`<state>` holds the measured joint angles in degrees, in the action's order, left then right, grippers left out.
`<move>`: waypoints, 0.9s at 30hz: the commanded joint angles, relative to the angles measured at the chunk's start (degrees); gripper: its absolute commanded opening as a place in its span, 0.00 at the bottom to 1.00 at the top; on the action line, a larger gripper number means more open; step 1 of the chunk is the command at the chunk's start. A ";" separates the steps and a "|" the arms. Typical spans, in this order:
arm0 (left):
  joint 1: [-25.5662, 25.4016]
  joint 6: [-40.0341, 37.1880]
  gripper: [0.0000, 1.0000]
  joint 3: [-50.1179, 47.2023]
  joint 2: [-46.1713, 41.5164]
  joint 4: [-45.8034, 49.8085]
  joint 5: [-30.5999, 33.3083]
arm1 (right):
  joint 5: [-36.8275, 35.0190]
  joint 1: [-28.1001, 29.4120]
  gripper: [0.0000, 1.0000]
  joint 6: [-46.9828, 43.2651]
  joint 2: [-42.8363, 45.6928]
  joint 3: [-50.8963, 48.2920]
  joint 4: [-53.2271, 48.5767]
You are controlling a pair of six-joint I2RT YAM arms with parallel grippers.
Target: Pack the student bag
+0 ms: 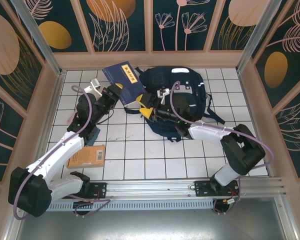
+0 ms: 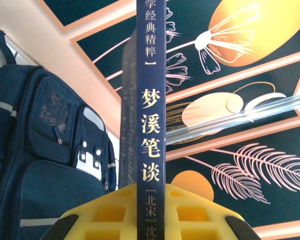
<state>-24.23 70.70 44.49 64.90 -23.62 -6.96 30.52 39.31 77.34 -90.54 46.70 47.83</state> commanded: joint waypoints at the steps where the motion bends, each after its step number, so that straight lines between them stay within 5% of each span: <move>1: -0.42 3.23 0.02 -1.50 -0.28 -7.56 3.33 | -0.03 0.15 0.94 6.82 -2.07 1.95 13.13; 16: -0.64 5.96 0.02 -2.96 2.13 -11.28 5.32 | -3.40 1.65 0.91 9.96 -4.73 3.18 17.57; 27: -2.14 6.55 0.02 -3.81 1.80 -11.60 7.90 | -8.62 2.00 0.60 14.27 -9.82 9.99 16.04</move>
<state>-25.96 76.40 41.12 67.35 -30.48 -0.25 24.88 40.99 89.95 -99.92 55.72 61.12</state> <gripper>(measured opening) 0.126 0.609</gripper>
